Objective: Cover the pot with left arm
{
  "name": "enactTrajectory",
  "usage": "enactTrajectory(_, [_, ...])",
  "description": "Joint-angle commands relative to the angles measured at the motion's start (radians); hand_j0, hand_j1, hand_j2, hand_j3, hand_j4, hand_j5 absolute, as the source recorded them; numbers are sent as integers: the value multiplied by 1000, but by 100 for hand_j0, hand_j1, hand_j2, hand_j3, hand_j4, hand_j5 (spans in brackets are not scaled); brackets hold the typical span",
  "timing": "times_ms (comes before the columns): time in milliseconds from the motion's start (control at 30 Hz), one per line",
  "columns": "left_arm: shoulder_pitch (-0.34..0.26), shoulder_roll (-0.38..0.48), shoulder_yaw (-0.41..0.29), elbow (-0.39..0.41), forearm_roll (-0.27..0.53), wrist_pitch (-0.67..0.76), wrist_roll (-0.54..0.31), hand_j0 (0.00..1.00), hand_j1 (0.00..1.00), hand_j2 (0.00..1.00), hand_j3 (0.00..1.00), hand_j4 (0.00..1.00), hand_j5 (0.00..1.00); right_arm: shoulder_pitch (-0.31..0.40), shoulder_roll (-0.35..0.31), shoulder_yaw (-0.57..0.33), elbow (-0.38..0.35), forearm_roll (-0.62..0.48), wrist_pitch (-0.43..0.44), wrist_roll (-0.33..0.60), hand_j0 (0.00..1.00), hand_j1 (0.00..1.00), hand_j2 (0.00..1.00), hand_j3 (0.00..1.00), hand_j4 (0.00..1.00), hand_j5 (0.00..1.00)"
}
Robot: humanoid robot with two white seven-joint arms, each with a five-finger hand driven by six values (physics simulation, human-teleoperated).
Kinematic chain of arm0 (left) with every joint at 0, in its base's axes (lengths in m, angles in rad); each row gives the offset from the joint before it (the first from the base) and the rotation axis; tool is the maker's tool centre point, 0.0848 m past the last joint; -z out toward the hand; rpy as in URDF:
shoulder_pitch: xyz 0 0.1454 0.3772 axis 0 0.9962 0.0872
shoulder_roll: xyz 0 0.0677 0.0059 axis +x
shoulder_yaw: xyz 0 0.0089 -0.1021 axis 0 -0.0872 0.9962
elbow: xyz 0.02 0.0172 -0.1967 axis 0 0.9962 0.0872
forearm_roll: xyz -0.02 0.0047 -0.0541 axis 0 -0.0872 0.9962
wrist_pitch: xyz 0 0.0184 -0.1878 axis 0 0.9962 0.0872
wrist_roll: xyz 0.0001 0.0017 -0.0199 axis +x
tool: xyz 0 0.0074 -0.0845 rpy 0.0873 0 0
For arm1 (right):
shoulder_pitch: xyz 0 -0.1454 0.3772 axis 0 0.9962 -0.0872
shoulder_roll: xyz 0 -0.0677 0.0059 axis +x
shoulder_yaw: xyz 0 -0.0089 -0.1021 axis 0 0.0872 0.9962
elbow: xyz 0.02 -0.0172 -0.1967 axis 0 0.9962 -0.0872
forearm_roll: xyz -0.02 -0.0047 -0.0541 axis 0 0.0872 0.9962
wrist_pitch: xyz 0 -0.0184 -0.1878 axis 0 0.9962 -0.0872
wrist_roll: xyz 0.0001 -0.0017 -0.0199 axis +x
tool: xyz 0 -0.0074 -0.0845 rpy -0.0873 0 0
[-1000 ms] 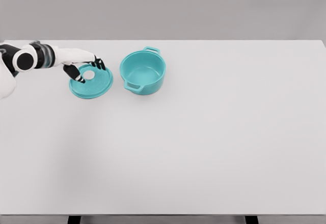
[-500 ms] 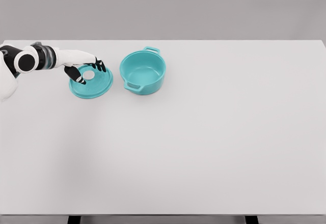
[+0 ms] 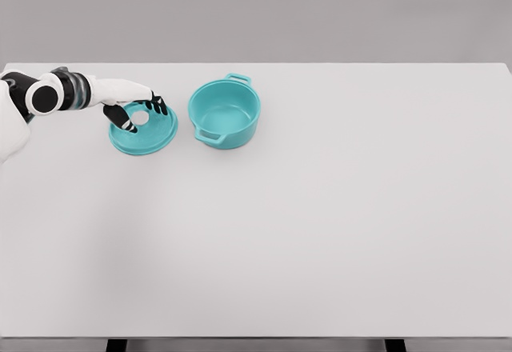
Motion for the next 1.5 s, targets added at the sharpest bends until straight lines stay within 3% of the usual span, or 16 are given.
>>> enactTrajectory(0, [0,2,-2,2,-1,-2,-2,74,74,74,74,74,74,0,0,0,0,0,0,0,100,100,100,100,100,100])
enactTrajectory(100, [0,2,-2,0,-1,-2,-2,73,73,73,73,73,73,0,0,0,0,0,0,0,100,100,100,100,100,100])
enactTrajectory(333, [0,2,-2,0,-1,-3,-2,57,57,57,57,57,57,0,0,0,0,0,0,0,100,100,100,100,100,100])
enactTrajectory(633, [-3,9,-3,-5,-1,-9,-2,48,48,48,48,48,48,0,0,0,0,0,0,0,100,100,100,100,100,100])
enactTrajectory(1267, [-60,14,-2,-28,0,-17,-2,44,44,44,44,44,44,0,0,0,0,0,0,0,100,100,100,100,100,100])
enactTrajectory(1467, [-75,12,-2,-75,0,-15,-2,45,45,45,45,45,45,0,0,0,0,0,0,0,100,100,100,100,100,100])
